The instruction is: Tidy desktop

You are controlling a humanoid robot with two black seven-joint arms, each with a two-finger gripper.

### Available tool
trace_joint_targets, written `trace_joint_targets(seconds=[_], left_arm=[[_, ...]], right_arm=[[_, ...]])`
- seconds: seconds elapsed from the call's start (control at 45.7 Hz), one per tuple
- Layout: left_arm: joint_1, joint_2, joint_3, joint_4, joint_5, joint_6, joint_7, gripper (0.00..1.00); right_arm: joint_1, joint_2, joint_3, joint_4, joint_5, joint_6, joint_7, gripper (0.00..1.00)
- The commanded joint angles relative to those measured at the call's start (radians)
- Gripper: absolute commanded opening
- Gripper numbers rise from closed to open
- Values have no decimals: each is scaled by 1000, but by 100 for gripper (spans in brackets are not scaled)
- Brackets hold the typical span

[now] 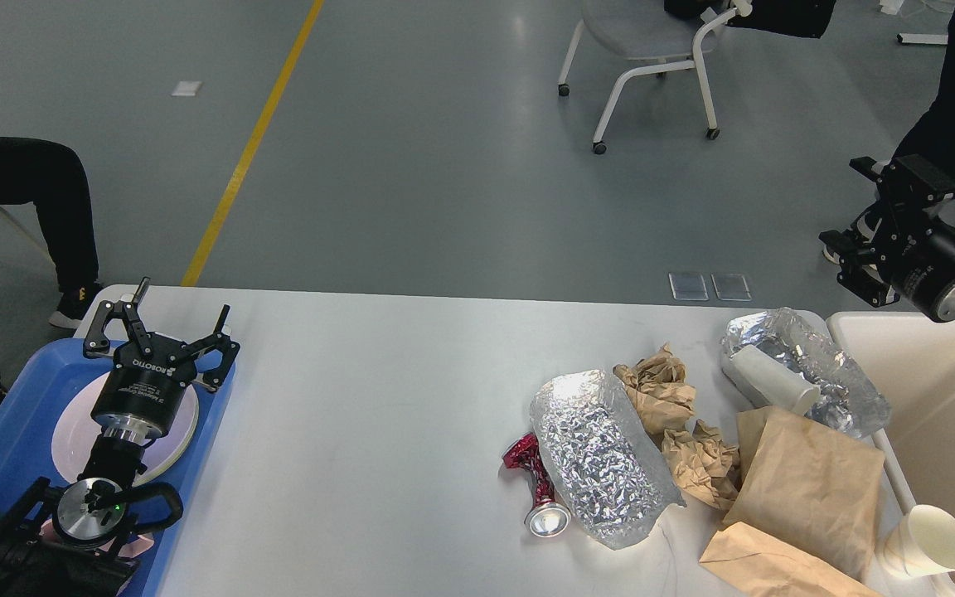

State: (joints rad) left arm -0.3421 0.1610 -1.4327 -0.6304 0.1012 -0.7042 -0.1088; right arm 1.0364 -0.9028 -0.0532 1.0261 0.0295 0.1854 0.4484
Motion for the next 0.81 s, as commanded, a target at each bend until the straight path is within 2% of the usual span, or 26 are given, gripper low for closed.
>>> trace_joint_targets(seconds=[0.0, 0.175, 0.307, 0.46, 0.526, 0.591, 0.788], left_arm=[[0, 0, 0, 0, 0, 2, 0, 96], [0, 0, 0, 0, 0, 0, 1, 96], [0, 0, 0, 0, 0, 0, 0, 96], [0, 0, 0, 0, 0, 0, 0, 96], [0, 0, 0, 0, 0, 0, 0, 96], [0, 0, 0, 0, 0, 0, 1, 96], [0, 0, 0, 0, 0, 0, 0, 96]], right_arm=[[207, 37, -302, 0, 0, -1, 0, 100], [364, 122, -543, 0, 4, 31, -7, 100], [502, 251, -801, -8, 46, 25, -8, 100], [632, 382, -1046, 9, 162, 63, -8, 100], [714, 455, -1184, 18, 165, 133, -7, 100], [801, 511, -1287, 38, 164, 247, -7, 100], [961, 645, -1373, 74, 164, 587, -8, 100]])
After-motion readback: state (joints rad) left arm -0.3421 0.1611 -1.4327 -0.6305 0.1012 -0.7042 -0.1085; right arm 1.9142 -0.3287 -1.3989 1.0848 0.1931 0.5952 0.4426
